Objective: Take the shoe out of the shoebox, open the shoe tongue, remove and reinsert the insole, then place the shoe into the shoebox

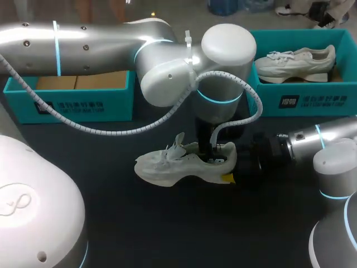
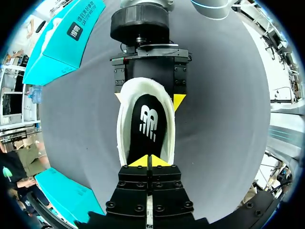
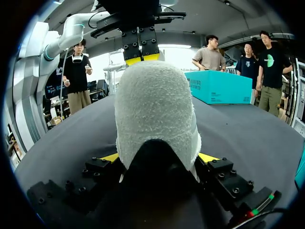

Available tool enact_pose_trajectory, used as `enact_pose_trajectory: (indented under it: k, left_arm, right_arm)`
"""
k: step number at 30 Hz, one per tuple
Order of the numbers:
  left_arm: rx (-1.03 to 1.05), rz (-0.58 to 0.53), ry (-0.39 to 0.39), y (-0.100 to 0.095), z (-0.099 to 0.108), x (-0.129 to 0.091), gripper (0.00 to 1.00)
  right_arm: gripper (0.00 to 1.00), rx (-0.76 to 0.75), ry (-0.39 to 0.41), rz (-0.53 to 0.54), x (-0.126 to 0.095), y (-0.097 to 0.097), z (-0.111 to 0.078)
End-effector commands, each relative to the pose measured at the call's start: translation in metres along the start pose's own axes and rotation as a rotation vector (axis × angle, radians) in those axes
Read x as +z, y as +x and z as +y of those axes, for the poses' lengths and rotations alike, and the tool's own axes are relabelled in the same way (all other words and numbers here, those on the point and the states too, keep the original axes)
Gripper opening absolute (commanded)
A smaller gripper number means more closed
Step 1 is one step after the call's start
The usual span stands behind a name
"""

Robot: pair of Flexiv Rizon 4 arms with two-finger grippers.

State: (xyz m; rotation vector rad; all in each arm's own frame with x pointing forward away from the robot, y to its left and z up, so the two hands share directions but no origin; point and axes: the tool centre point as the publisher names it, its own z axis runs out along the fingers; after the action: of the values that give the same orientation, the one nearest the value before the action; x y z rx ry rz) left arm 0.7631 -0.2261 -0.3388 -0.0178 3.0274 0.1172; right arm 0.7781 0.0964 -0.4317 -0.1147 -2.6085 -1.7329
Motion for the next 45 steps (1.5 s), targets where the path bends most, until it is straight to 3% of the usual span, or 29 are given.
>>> enact_pose_trajectory:
  k: [1,13,23,26,32,45]
  left_arm:
    - [0.017,-0.002,-0.008,0.007,0.001,0.01,0.0]
    - [0.074,0.022,-0.04,0.024,0.01,0.032,0.0]
    - [0.091,0.02,-0.05,0.02,0.01,0.037,0.0]
    - [0.098,0.015,-0.049,0.02,0.009,0.037,0.14]
    - [0.097,0.008,-0.048,0.018,0.008,0.037,0.28]
    - [0.138,-0.01,-0.04,0.011,0.005,0.051,0.36]
  right_arm:
    - [0.0,0.0,0.001,-0.003,0.002,0.0,-0.003]
    - [0.0,0.0,0.001,-0.003,0.002,0.0,-0.003]
    - [0.0,0.0,0.001,-0.003,0.002,0.0,-0.003]
    - [0.0,0.0,0.001,-0.003,0.002,0.0,-0.003]
    - [0.0,0.0,0.001,-0.003,0.002,0.0,-0.003]
    - [0.0,0.0,0.001,-0.003,0.002,0.0,-0.003]
